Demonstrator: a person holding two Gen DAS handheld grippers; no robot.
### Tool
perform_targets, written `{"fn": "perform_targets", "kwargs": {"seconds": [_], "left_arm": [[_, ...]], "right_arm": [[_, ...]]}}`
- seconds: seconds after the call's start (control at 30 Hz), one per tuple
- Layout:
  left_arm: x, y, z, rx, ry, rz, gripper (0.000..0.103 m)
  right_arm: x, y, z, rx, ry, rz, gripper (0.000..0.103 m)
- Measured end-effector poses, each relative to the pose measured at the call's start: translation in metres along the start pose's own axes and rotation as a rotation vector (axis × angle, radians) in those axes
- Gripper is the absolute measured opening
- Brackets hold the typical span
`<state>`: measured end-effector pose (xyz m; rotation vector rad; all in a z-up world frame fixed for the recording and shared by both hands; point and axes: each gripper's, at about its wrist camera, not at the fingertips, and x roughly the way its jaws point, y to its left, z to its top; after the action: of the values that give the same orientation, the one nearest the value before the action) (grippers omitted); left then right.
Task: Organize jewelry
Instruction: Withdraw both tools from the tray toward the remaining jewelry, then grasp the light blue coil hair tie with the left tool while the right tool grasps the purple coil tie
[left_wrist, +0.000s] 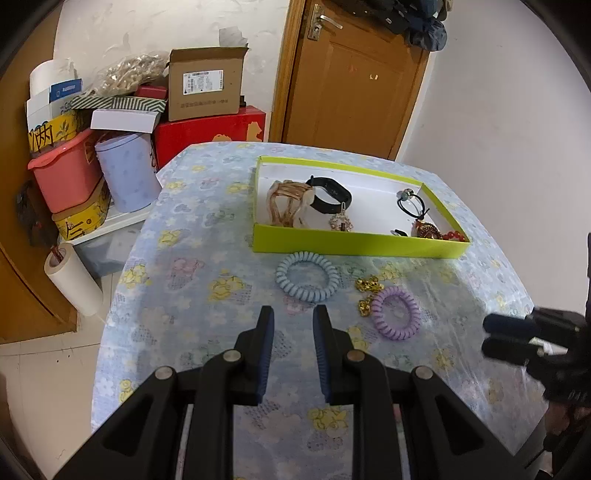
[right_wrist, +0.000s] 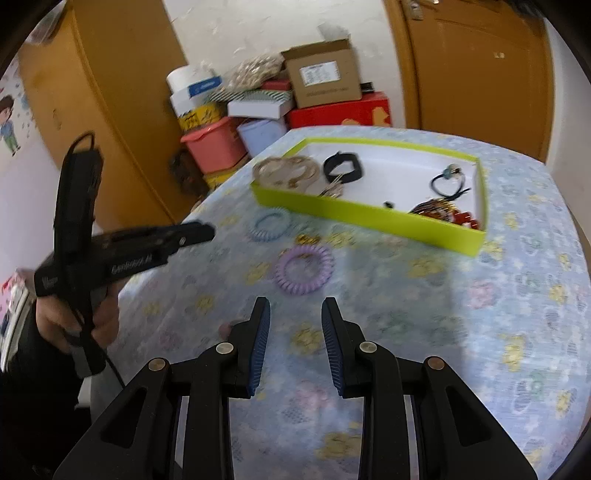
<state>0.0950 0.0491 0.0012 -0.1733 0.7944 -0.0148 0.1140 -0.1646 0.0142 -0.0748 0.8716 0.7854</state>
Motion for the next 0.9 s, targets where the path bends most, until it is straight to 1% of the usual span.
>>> {"fn": "perform_targets", "kwargs": {"seconds": [0.13,0.3,0.43,0.63,0.77,0.9], "left_arm": [[0.001,0.002,0.002,0.001,0.000,0.002,0.023],[0.011,0.002,0.008,0.002,0.013,-0.005,0.023],[0.027,0.002,0.015,-0.006,0.035,-0.014,0.023],[0.053,0.003,0.024,-0.028,0.065,-0.003,0.023],[0.062,0.006,0.025,-0.047,0.078,-0.001,0.023],[0.067,0.006,0.025,-0.042,0.082,0.004,0.023]], "right_arm": [[0.009,0.003,-0.001,-0.003,0.015,0.001,0.030],[0.018,-0.005,0.007,0.020,0.013,-0.018,0.030],[0.027,-0.015,0.018,0.039,0.019,-0.034,0.030],[0.040,-0.021,0.033,0.031,0.026,-0.044,0.030],[0.054,-0.024,0.046,0.013,0.037,-0.049,0.030],[0.069,-0.028,0.055,0.010,0.052,-0.052,0.030]]}}
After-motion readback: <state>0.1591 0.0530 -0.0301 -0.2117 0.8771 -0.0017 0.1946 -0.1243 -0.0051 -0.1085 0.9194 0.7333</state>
